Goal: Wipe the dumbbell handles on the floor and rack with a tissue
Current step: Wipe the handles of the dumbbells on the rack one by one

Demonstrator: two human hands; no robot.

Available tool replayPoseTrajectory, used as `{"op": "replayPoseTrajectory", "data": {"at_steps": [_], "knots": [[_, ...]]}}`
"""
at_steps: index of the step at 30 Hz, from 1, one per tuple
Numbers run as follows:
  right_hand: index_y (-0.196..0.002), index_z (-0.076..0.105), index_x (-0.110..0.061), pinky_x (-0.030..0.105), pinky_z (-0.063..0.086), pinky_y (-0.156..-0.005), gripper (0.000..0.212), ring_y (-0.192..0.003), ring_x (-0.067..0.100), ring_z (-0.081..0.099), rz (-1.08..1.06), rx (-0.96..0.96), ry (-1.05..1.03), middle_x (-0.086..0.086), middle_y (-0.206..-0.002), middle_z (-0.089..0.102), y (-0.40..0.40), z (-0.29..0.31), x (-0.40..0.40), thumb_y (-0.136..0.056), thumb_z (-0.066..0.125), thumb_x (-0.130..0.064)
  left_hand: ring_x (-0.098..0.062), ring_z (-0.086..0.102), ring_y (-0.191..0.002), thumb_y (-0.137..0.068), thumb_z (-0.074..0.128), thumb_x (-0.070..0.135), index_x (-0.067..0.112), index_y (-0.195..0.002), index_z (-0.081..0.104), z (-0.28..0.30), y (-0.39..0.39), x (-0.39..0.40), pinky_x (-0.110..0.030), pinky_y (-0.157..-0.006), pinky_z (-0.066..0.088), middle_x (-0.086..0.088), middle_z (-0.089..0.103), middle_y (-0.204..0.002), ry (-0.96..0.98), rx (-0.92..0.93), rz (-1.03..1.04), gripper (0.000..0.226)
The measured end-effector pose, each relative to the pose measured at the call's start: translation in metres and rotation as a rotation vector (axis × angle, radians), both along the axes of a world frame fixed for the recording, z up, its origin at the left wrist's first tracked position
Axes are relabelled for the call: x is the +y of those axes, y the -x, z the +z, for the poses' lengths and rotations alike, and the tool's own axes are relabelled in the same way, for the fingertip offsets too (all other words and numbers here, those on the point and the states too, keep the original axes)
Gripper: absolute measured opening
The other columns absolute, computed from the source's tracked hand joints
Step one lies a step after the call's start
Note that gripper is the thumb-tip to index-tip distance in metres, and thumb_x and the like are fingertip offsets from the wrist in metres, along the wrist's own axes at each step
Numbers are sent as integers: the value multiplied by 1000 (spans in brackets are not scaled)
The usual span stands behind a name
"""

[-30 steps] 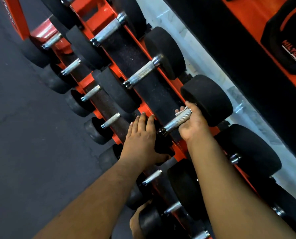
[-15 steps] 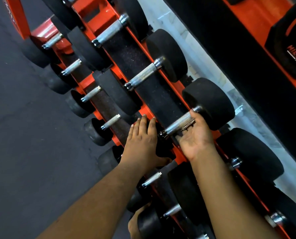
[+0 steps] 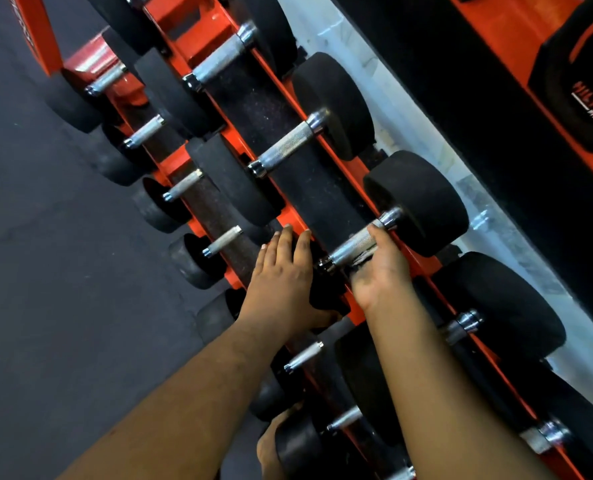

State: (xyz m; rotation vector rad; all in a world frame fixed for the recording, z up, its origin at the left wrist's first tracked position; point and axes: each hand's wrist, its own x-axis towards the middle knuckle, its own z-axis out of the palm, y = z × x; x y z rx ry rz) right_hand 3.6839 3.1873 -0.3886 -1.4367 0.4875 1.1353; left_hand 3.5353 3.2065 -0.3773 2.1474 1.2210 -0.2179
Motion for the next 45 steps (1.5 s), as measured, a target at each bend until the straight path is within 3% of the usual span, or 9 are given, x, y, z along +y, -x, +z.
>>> {"op": "replayPoseTrajectory", "data": {"at_steps": [3, 7, 12, 21, 32, 34, 39, 43, 45], "knots": [[-104, 62, -12, 39, 52, -95, 16, -100, 23, 61, -62, 12, -26, 11, -111, 63, 4, -5, 7, -96, 63, -26, -24, -6, -156, -61, 81, 69, 16, -160, -4, 1, 0, 1, -42, -127, -2, -10, -5, -168, 11, 3, -5, 141], [-108, 64, -10, 34, 54, -66, 22, -86, 26, 67, -28, 53, -13, 13, -97, 67, 12, 1, -5, -94, 64, -27, -24, -6, -156, -60, 81, 72, 17, -159, -5, -3, 0, 0, -43, -127, -1, -9, -5, -168, 2, 2, 8, 143], [-87, 59, -17, 34, 53, -73, 14, -78, 17, 60, 41, 97, 28, 3, -85, 59, 8, -6, 9, -93, 66, -26, -24, -7, -156, -60, 79, 73, 19, -160, -5, 0, -1, -1, -43, -127, 0, -10, -6, -169, 17, -3, 4, 140], [-96, 70, -10, 37, 58, -70, 25, -80, 27, 72, 322, 155, 78, 14, -97, 73, 13, -11, -9, -87, 73, -33, -24, -3, -156, -60, 80, 69, 18, -160, -1, -1, -2, -1, -42, -127, 0, -10, -2, -168, 2, -19, 20, 138], [-92, 68, -13, 32, 55, -71, 18, -81, 23, 69, 390, -218, 138, 15, -94, 73, 15, -10, -55, -96, 56, 1, -25, -5, -156, -60, 80, 71, 18, -160, -3, 2, 0, -1, -41, -127, -1, -10, -4, -168, 9, -10, 14, 141], [-99, 73, -13, 35, 56, -82, 24, -91, 24, 71, 533, -387, 69, 9, -96, 77, 11, 3, -59, -94, 55, 1, -26, -4, -156, -60, 80, 71, 17, -160, -3, 3, -1, 0, -42, -127, 0, -10, -3, -168, 12, -7, 15, 141], [-135, 63, -15, 38, 41, -112, 42, -127, 18, 58, 1133, -1410, 7, 6, -136, 64, -10, 4, -26, -96, 51, -4, -26, -3, -156, -60, 82, 68, 16, -160, -3, 4, -2, 0, -42, -127, 0, -11, -3, -168, 20, -5, 6, 141], [-138, 59, -22, 52, -3, -120, 46, -143, 18, 42, 1865, -1665, 100, 0, -145, 57, -17, -29, -11, -96, 42, -19, -25, -1, -156, -60, 81, 68, 17, -160, 0, 5, -1, 0, -42, -127, 2, -12, -1, -168, 15, -14, 15, 139], [-133, 64, -21, 57, 4, -118, 47, -140, 18, 46, 1969, -1827, 40, -1, -139, 62, -23, -38, -25, -92, 42, -25, -26, 0, -156, -60, 81, 68, 17, -161, 1, 3, 0, 0, -42, -127, 2, -12, -1, -168, 2, -16, 10, 138]]}}
